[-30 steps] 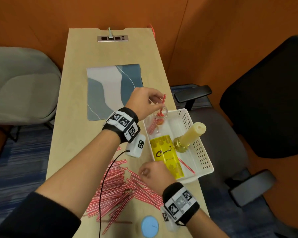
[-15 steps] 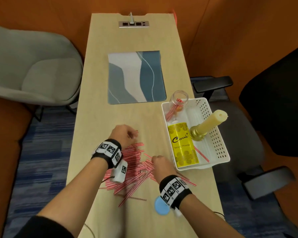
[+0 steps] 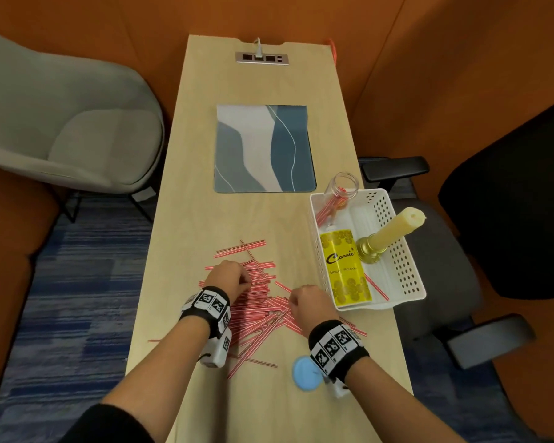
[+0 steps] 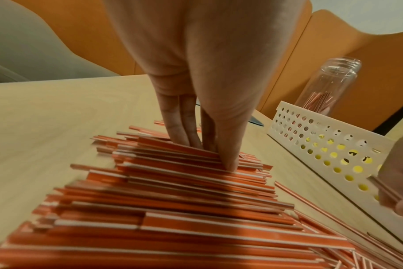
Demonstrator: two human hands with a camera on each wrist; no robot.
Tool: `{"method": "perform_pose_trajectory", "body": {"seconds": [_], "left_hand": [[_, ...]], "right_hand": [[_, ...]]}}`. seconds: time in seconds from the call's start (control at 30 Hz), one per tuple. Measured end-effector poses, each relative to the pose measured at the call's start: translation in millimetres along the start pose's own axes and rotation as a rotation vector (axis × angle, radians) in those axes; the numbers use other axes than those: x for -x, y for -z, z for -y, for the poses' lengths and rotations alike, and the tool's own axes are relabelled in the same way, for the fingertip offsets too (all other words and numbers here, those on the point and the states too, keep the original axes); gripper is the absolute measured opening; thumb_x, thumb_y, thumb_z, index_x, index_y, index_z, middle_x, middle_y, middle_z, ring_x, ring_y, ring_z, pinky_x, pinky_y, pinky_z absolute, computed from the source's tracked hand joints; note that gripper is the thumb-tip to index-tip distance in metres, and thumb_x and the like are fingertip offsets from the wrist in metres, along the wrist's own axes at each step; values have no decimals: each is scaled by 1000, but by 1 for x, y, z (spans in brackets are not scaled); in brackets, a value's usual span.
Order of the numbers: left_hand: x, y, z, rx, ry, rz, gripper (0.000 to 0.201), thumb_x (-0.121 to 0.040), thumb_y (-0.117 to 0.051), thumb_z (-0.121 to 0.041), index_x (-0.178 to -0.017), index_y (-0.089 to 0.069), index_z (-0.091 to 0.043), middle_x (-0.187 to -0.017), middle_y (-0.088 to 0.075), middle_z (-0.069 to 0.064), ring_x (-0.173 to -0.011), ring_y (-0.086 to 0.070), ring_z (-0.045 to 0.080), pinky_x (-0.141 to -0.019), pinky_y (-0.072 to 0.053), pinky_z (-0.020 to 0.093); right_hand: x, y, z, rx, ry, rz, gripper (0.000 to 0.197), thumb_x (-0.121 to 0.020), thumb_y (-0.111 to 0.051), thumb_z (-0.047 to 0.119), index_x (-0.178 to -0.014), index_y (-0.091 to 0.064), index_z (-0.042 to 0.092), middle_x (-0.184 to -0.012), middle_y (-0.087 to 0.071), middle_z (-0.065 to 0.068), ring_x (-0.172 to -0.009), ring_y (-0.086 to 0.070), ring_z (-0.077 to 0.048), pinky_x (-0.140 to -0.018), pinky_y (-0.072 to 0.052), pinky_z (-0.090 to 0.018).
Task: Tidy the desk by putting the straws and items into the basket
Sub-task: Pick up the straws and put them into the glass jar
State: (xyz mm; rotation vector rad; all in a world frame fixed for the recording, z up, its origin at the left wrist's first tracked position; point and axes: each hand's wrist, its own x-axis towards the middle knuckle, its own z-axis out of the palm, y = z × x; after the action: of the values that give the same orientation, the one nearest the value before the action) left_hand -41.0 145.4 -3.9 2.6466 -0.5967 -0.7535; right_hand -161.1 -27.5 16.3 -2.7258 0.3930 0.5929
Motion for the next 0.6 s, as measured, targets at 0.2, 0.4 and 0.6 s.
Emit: {"method": "perform_pose_trajectory", "body": {"seconds": [0.2, 0.4, 0.6], "left_hand": [[3, 4, 0, -8, -27, -16, 14, -88, -70, -20, -101, -75, -23, -105, -72, -2, -93, -66, 18, -86, -54, 29], [3, 11, -1, 82, 6, -1, 14, -72, -86, -24, -75, -73, -27, -75, -65, -15, -75, -64, 7, -75, -53, 21], [-4, 27, -13, 235, -30, -132, 14, -71, -87, -27, -68, -74, -26, -74, -66, -15, -69, -60, 0, -75, -56, 25]], "right_hand": [[9, 63, -3, -317, 33, -214, 8, -88, -65, 17, -93, -70, 20, -64, -61, 12, -67, -61, -11, -65, -45, -23], [6, 173, -12, -642, 65, -573, 9, -88, -71, 18, -96, -70, 20, -79, -68, 8, -73, -65, -4, -67, -52, -11], [-20, 247, -39, -746, 109, -992, 9, -89, -69, 17, -98, -69, 14, -84, -69, 2, -73, -63, -5, -68, -53, -14]]}}
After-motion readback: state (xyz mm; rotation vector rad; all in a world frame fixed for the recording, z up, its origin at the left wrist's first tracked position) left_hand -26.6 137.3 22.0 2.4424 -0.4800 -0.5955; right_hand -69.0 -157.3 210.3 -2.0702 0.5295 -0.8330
